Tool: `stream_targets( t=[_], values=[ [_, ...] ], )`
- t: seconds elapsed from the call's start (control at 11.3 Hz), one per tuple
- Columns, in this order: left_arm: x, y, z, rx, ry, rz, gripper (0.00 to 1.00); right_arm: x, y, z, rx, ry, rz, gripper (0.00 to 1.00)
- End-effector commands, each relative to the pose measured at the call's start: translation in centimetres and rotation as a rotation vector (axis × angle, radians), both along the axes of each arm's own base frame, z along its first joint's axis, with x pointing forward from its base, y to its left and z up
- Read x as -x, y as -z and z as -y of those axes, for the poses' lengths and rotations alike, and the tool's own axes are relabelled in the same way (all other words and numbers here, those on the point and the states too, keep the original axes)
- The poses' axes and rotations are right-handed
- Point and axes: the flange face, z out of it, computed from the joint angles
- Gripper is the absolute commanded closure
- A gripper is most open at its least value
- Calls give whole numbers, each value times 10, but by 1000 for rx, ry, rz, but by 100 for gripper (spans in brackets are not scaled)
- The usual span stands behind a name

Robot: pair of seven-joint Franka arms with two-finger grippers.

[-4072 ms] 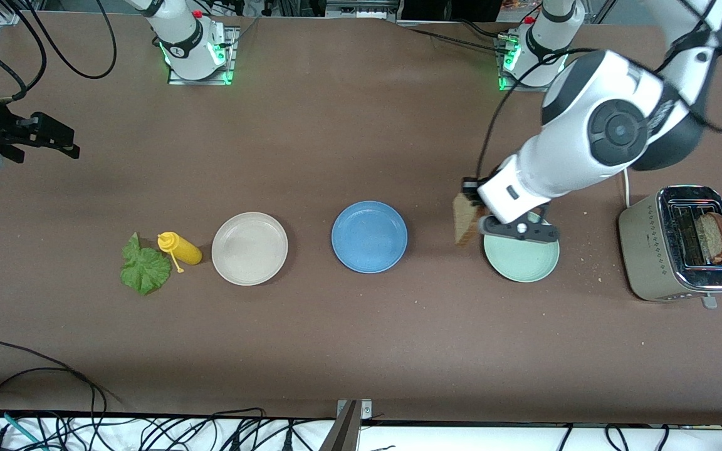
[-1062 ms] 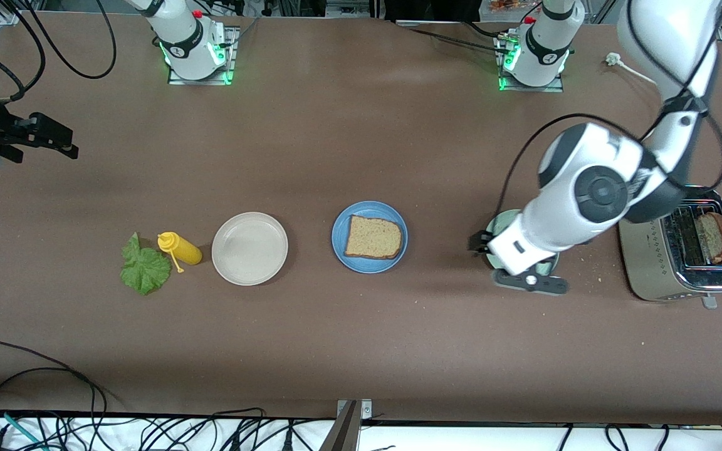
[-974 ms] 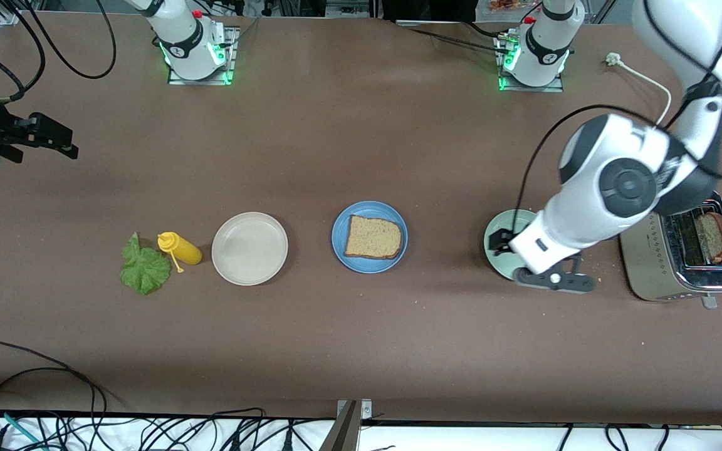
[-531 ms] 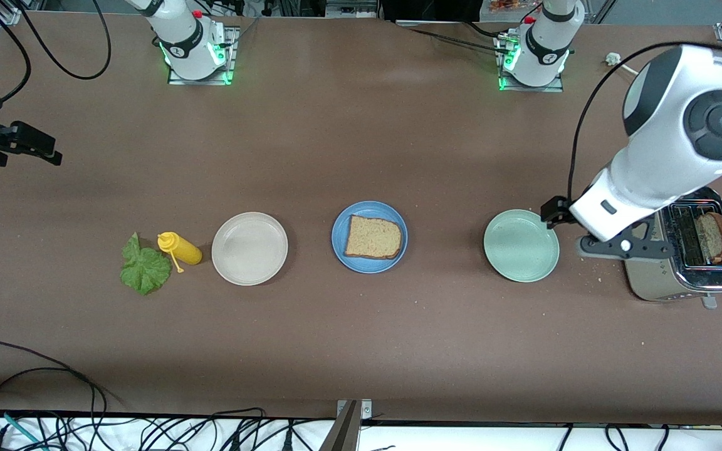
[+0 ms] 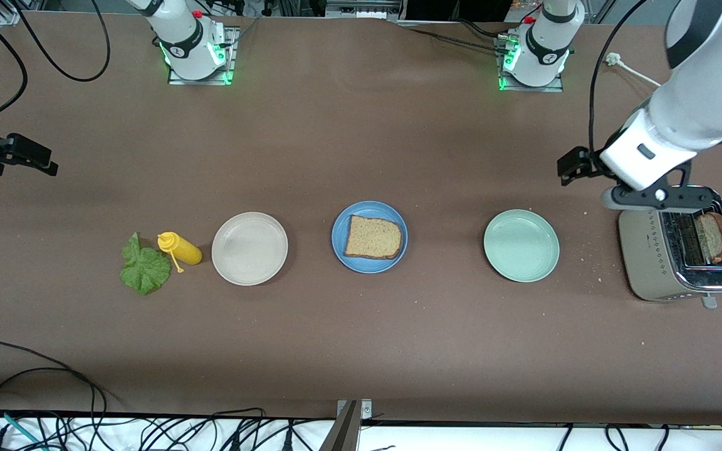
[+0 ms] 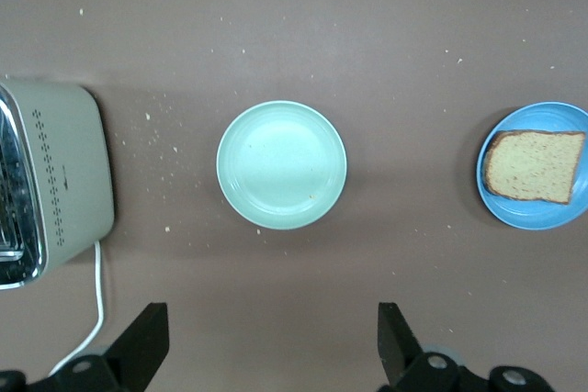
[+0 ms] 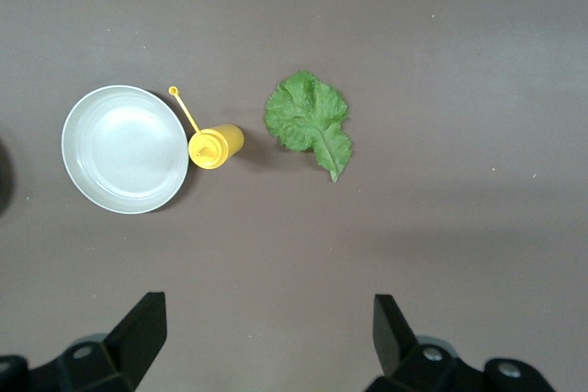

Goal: Make sandwich in blue plate with both arms

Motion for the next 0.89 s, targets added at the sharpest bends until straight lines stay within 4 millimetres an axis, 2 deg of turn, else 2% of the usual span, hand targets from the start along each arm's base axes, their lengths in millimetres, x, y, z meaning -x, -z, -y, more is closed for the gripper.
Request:
stream_targets(
  t=[0.0, 0.09, 0.18, 0.27, 0.35, 0.44, 0.53, 0.62, 0.71, 0.8],
  values=[
    [10, -17, -17, 35, -17, -2, 0, -4, 11, 5, 4, 0, -22, 0],
    [20, -27, -18, 22, 11, 15, 0, -7, 21, 3, 6, -3, -44, 0],
    [29, -22, -10, 1, 55, 0, 0, -9, 28, 0, -1, 5, -59, 0],
    [34, -18, -22, -15, 56, -12, 0, -10, 26, 5, -12, 6, -52, 0],
    [41, -13, -27, -23, 87, -23, 0, -15, 33, 2, -15, 2, -53, 0],
    [51, -20, -42, -31, 91, -6, 0, -28, 41, -2, -6, -6, -53, 0],
    [66, -25, -39, -38, 106, 17, 0, -35, 53, -3, -4, -17, -69, 0],
    [71, -28, -46, -37, 92, 25, 0, -40, 71, -3, 0, -23, -95, 0],
    [76, -33, -42, -36, 99, 31, 0, -50, 95, -2, 10, -21, -113, 0],
    [77, -33, -47, -30, 91, 23, 0, -57, 113, -4, 16, -24, -127, 0]
  ],
)
